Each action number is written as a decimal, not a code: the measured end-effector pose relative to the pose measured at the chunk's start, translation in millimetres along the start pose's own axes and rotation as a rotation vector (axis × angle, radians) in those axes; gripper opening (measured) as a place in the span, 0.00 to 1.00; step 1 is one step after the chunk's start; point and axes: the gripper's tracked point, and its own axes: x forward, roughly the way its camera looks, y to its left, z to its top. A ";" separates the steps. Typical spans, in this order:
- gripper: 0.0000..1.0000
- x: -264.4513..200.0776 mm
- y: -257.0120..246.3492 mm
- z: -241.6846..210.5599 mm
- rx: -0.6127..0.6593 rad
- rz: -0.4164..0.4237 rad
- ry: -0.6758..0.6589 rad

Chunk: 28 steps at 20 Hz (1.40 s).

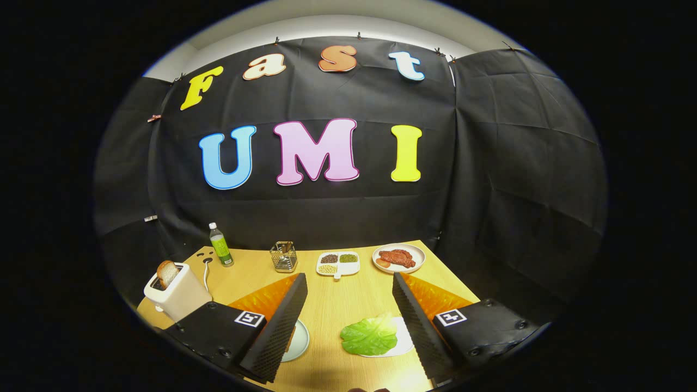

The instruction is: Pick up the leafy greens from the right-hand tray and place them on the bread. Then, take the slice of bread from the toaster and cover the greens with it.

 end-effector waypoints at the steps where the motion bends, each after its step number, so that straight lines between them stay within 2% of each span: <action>1: 0.98 1.4 0.9 -1.7 0.001 0.003 0.006; 6: 0.98 10.5 0.3 -8.8 -0.005 0.004 0.034; 12: 0.98 28.4 -20.9 -33.7 0.001 -0.038 0.102; 28: 0.98 95.7 -61.9 -192.1 0.006 -0.024 0.501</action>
